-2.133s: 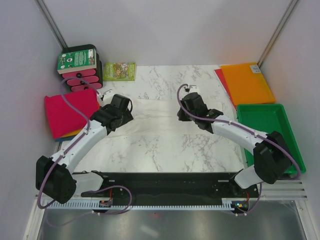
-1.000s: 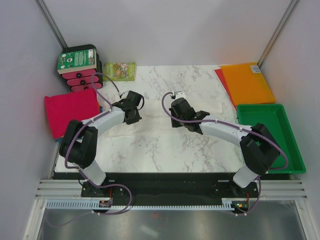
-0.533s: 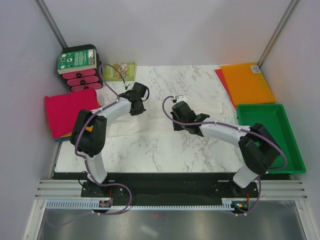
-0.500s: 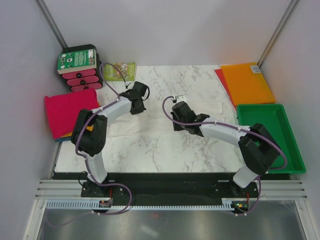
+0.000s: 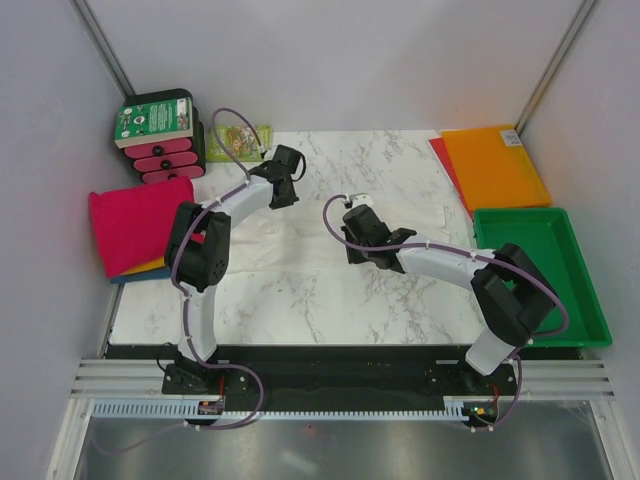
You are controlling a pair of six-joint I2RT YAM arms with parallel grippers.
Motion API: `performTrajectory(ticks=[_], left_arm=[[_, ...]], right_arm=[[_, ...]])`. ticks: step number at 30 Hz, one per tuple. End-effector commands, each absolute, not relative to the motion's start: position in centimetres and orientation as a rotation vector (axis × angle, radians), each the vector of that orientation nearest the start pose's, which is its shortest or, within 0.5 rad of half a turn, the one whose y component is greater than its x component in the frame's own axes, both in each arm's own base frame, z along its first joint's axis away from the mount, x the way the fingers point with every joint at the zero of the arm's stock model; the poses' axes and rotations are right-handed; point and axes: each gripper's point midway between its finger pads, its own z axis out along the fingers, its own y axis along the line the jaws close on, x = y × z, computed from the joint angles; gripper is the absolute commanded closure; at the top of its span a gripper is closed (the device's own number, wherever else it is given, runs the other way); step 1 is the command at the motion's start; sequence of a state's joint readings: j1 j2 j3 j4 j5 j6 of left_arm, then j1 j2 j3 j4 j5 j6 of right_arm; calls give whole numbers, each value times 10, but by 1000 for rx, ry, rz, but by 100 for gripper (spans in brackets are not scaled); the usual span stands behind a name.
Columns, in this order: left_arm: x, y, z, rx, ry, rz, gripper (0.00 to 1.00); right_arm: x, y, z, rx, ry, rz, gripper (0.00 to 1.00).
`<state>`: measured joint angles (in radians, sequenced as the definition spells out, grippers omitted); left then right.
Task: Fold and stack the t-shirts
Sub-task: Fold the tshirt
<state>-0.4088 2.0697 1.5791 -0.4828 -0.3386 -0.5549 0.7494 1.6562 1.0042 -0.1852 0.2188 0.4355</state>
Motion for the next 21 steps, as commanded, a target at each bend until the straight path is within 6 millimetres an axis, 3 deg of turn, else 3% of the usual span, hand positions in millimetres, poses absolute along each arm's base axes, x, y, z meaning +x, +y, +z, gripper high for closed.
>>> performTrajectory(ticks=[1,2,3,4,5,6,7,8,9,10,11,12,13,14,15,16,21], left_arm=[[482,-158,104,-380,2328,-27,82],[469,-152,98,-394,2338,-14,73],[465,-151,128,-428,2266,-70,66],[457,-148,129,-441,2266,-76,59],[440,-142,120,-452,2291,-67,44],[428,-137,131,-497,2277,-89,38],[407,-129,114,-520,2314,-62,30],[395,-124,111,-542,2320,-53,29],[384,-118,120,-599,2287,-74,28],[366,-108,103,-628,2318,-38,28],[359,-102,99,-671,2315,-31,28],[353,-98,103,-684,2297,-40,28],[344,-91,91,-696,2322,-14,29],[340,-89,86,-717,2329,-10,29],[337,-86,82,-737,2341,-2,30],[330,-82,70,-768,2382,9,33],[315,-76,37,-929,2485,4,49]], right_arm=[[326,271,80,-274,2324,307,100],[329,273,89,-262,2297,322,100],[331,274,92,-261,2287,322,96],[335,278,98,-253,2268,333,89],[339,280,99,-251,2263,333,81],[342,284,101,-252,2258,343,69],[350,294,105,-257,2248,360,64],[352,302,107,-276,2250,392,60],[356,309,109,-281,2243,409,59],[366,323,114,-286,2231,437,59],[370,331,116,-300,2230,461,59],[381,344,133,-295,2193,499,60],[385,352,123,-305,2211,507,61],[386,364,125,-332,2215,554,64],[396,378,143,-332,2177,603,66],[400,387,130,-337,2202,619,68],[409,433,139,-384,2209,797,88]])
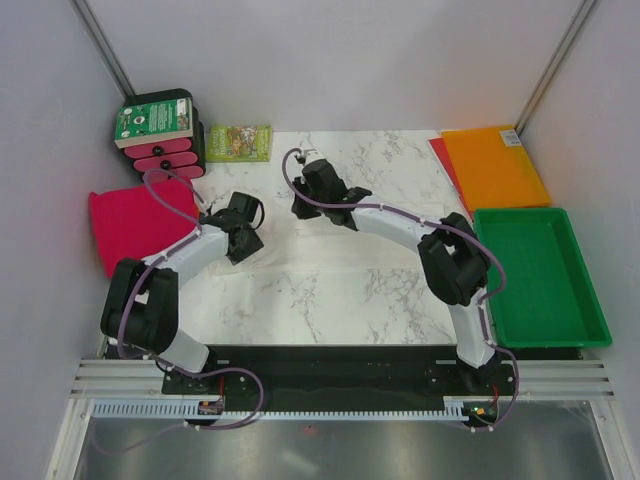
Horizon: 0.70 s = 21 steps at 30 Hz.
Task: Fold and stack the t-shirts
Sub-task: Fold the tshirt
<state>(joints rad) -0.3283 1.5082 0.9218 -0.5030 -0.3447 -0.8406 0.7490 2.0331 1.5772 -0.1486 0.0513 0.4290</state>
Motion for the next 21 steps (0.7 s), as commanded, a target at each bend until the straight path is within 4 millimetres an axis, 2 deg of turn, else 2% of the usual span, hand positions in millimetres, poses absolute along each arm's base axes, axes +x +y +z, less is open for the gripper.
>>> performTrajectory(ticks=[1,3,4,7,11,16,21], left_arm=[[311,-72,30,-956,2506,25,53],[310,-69,24,-982,2522,35,58],[310,-66,22,-1004,2525,31,62],[311,-65,16,-1030,2543,31,66],[313,-65,14,-1029,2550,38,67],[309,-64,10,-1026,2565,58,69],[307,-63,10,-1024,2571,60,70]], right_arm=[[409,436,130,-392,2227,805,90],[405,447,134,-422,2219,851,93],[402,449,125,-438,2242,870,94],[391,461,119,-482,2272,941,98],[371,476,118,-558,2280,1024,100],[348,486,114,-618,2305,1083,100],[347,489,84,-619,2383,1078,100]])
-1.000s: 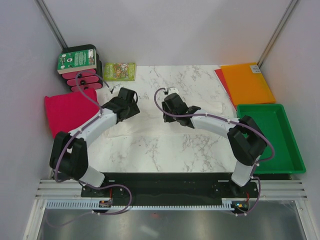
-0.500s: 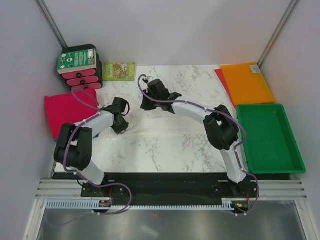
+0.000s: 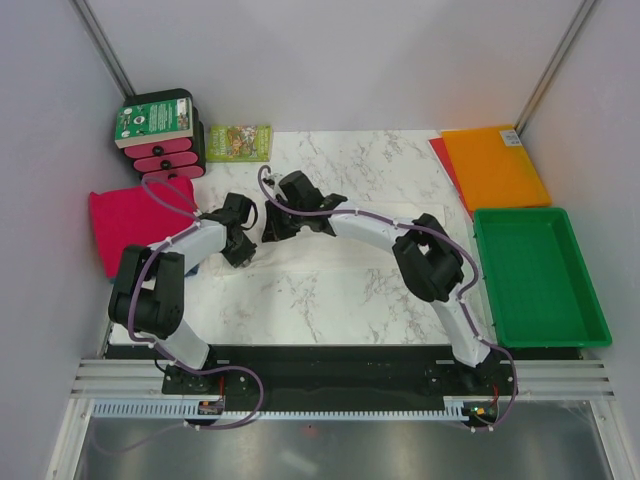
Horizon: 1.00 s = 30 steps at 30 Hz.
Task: Fold and stack the t-shirts
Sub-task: Fold the tshirt
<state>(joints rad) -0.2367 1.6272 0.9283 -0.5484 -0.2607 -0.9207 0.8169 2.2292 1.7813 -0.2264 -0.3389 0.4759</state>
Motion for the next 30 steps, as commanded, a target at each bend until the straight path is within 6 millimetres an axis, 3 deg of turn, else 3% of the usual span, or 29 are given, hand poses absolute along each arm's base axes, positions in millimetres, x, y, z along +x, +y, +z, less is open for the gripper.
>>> performTrajectory(ticks=[1,7,11,19,26,30], left_arm=[[307,-63,11,-1024,2569,59,70],[307,-64,12,-1024,2571,55,70],[303,-64,10,-1026,2582,56,71],[297,-62,5,-1028,2594,76,71],[297,-60,6,-1019,2590,88,71],[295,-59,4,-1022,2596,93,71]], right_arm=[[347,491,80,-618,2392,1074,100],[360,495,52,-577,2444,1032,100],[381,489,40,-510,2459,1004,100],[413,484,51,-416,2409,997,100],[430,474,42,-345,2419,979,100],[452,462,38,-271,2404,915,100]])
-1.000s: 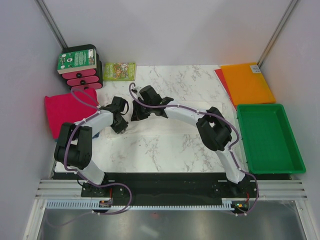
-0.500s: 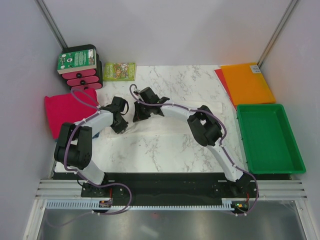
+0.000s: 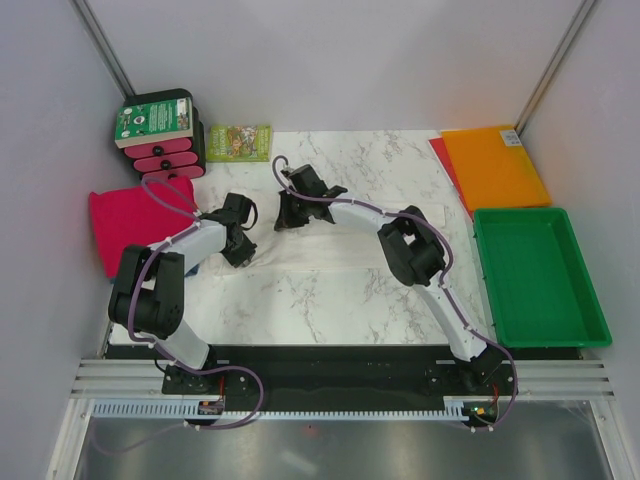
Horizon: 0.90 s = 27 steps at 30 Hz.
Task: Fold and stack the t-shirts
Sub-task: Fold the tshirt
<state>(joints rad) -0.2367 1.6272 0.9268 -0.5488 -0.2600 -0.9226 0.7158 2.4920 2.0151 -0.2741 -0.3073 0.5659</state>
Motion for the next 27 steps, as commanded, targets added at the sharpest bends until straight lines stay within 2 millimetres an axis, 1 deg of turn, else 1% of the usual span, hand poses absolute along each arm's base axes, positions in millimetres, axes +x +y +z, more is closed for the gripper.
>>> performTrajectory(ticks=[1,2,3,4,5,6,8,10,13,14,15,16,17,18,19,20,21,22,23,24,25,26,27], left_arm=[[295,-59,3,-1022,2596,96,71],[294,-59,3,-1023,2599,95,71],[294,-59,3,-1023,2599,95,71],[294,-59,2,-1023,2600,96,71],[294,-59,2,-1023,2599,98,71],[293,-59,2,-1023,2600,99,71],[292,-57,2,-1023,2600,105,71],[292,-58,1,-1019,2601,108,71],[292,-57,1,-1015,2601,112,71],[292,-57,1,-1013,2603,114,71],[293,-56,2,-1009,2599,115,71],[293,-57,3,-1004,2598,112,71],[295,-57,6,-989,2593,106,70],[298,-59,10,-972,2582,101,68],[300,-60,14,-952,2574,98,61],[304,-61,21,-929,2555,90,55],[309,-61,29,-908,2530,89,44],[312,-62,34,-895,2514,83,39],[316,-63,46,-878,2478,61,36],[319,-63,53,-866,2457,55,32],[320,-64,60,-853,2438,44,27],[321,-64,66,-845,2422,35,25],[323,-67,78,-831,2389,3,24]], right_arm=[[457,460,36,-243,2404,904,100],[464,456,37,-219,2391,895,100],[476,448,38,-173,2377,866,100],[482,445,40,-138,2369,868,100],[489,443,44,-112,2343,876,100],[498,437,48,-81,2323,871,100],[508,434,57,-60,2287,872,100],[514,431,60,-42,2274,854,100],[528,412,55,31,2273,798,100],[533,402,54,60,2274,785,100],[532,397,57,55,2271,774,100],[535,392,64,52,2249,744,97],[534,389,72,1,2227,711,93],[529,385,94,-17,2193,697,87],[531,376,105,-12,2164,641,74],[527,373,118,-29,2146,623,67],[520,362,139,-45,2124,592,62],[519,350,147,-27,2112,533,55],[515,339,155,-22,2105,489,51],[504,323,164,-36,2114,432,47],[500,312,168,-33,2115,386,43],[499,292,171,0,2105,284,41],[486,274,170,-4,2127,217,41]])
